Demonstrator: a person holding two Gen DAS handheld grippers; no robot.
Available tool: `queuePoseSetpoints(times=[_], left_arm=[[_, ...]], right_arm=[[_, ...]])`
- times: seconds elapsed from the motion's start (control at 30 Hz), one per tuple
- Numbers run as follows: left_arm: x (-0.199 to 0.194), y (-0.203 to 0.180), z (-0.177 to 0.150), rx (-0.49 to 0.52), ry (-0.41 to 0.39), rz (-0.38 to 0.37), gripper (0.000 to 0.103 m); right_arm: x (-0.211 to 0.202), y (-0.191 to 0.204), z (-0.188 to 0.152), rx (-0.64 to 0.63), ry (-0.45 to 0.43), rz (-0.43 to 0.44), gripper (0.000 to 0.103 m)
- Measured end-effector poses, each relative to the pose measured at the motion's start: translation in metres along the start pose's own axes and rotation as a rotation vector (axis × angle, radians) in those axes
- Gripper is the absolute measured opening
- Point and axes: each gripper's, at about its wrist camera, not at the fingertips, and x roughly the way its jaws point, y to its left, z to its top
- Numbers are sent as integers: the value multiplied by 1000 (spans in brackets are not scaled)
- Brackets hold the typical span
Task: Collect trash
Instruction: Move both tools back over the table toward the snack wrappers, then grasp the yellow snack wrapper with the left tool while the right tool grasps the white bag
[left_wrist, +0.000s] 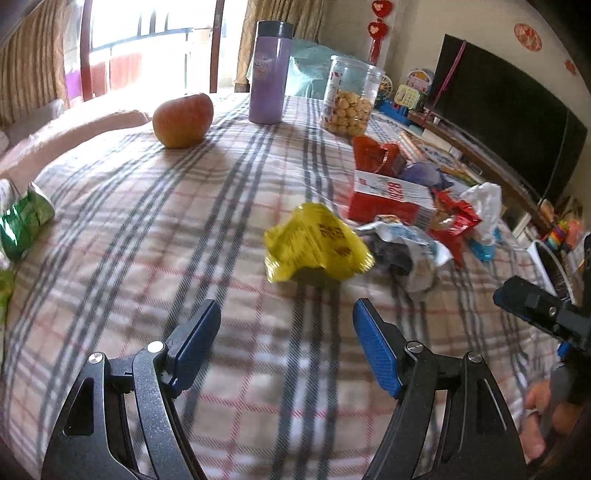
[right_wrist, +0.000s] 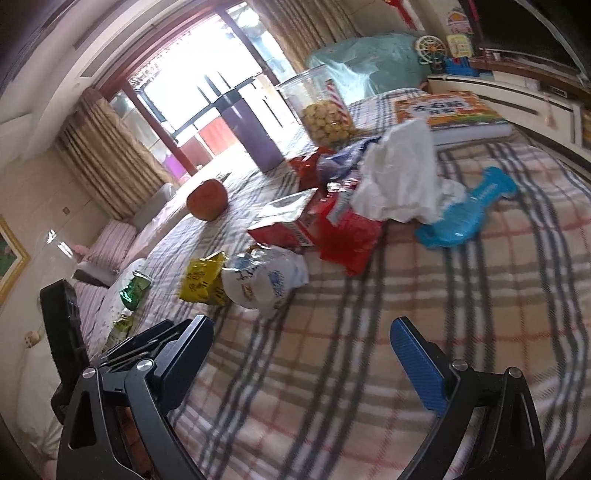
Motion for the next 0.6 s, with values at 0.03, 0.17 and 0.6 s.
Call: queuePoseSetpoints(times=[0.03, 0.17, 0.6], left_arm=[[2, 1, 2, 6, 3, 2, 76], [10, 4, 9, 27, 2, 7, 75], [34, -1, 19, 17, 46, -61, 15]], right_arm=[[5, 2, 2, 3, 4, 7, 96], [23, 4, 10, 14, 28, 19, 88], [64, 0, 16, 69, 101, 70, 27]])
